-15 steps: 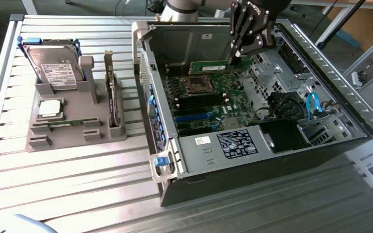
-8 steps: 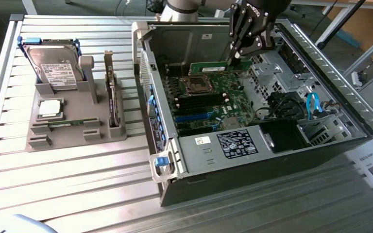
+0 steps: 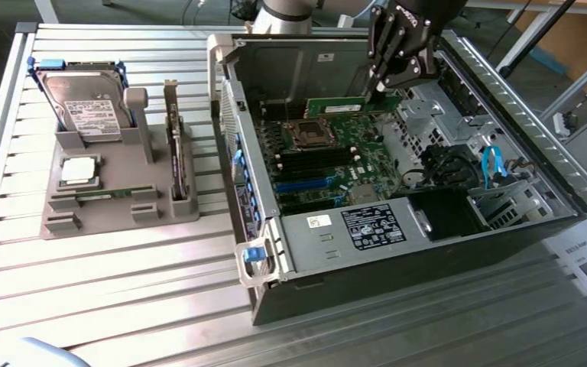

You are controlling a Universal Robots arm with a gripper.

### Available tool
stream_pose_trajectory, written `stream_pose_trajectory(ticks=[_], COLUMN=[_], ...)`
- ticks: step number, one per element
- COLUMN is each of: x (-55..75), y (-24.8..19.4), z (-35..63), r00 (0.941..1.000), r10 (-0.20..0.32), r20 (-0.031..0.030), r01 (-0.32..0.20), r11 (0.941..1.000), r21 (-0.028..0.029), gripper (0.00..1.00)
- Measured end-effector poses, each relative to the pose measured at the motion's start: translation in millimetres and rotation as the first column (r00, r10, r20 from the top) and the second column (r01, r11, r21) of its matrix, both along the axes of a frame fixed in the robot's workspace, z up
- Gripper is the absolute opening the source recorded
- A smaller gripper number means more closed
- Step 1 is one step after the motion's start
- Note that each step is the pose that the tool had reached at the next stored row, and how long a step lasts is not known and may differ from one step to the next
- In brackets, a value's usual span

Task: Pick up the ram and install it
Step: 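Pick up the ram and move it above insertion slot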

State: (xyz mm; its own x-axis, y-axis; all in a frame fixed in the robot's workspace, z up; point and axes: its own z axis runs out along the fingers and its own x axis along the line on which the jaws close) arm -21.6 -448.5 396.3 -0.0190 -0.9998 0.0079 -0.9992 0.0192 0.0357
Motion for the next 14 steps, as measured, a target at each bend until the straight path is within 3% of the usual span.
stream_pose_trajectory(ticks=[6, 14], x=[1.0, 1.7], y=[0.8, 8.1], z=[-0.1, -0.9], r00=[1.0, 1.0], r10=[0.0, 0.0], r20=[0.0, 0.0], r01=[0.0, 0.0], r11=[1.0, 1.0], r21=[-0.0001, 0.0], gripper=[0.12, 0.12])
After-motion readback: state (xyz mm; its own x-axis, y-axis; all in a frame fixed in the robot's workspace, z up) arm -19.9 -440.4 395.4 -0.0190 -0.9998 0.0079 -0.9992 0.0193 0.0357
